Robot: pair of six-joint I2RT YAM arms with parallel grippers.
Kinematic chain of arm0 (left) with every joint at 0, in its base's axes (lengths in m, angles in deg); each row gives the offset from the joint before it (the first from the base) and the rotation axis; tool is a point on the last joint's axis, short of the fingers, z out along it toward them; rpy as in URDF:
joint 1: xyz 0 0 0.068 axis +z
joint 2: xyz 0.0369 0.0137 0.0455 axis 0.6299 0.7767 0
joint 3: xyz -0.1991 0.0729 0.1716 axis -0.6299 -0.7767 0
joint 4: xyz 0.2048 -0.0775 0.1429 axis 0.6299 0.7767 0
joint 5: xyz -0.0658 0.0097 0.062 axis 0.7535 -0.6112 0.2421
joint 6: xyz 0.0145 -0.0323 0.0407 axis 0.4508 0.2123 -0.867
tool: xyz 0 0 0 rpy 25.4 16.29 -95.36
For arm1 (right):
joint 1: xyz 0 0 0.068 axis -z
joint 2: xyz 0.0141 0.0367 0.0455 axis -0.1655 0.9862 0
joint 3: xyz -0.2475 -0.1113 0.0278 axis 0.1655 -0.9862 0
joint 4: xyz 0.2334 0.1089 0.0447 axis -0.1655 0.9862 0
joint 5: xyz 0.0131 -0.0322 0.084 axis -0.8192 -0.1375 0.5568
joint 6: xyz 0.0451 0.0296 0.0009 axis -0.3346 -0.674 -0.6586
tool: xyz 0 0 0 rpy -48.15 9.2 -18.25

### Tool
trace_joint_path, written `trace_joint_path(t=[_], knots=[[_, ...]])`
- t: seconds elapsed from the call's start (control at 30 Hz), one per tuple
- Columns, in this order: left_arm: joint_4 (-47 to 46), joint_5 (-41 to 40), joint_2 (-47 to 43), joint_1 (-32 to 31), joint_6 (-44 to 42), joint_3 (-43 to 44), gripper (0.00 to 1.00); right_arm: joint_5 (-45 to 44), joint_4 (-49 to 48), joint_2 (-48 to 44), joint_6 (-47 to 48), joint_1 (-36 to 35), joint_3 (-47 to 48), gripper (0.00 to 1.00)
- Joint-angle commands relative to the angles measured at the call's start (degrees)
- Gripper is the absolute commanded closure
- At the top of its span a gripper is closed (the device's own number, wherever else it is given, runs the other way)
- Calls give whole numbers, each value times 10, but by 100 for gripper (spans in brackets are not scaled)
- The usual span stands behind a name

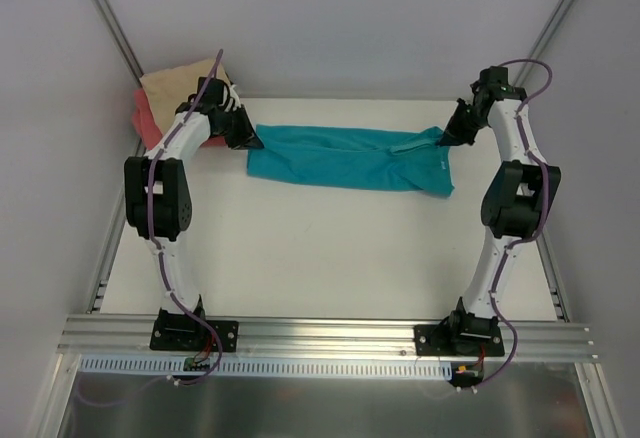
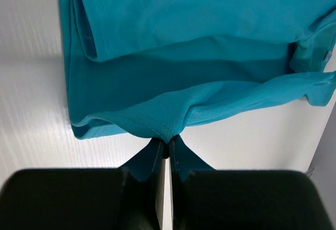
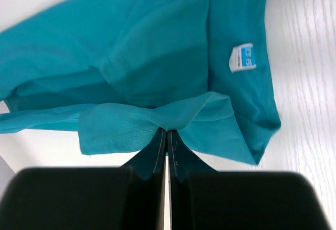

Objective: Fold and stack the t-shirts
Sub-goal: Fold the other side of the tshirt into a rectangle

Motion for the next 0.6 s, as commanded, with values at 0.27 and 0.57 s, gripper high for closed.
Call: trace_joint_path(t=[0.27,0.57], knots=[[24,25,85,8,31,96,100,51,3,124,-52,5,135,100],[7,-31,79,8,38,90,1,87,-84,146,-74,5,126,0]])
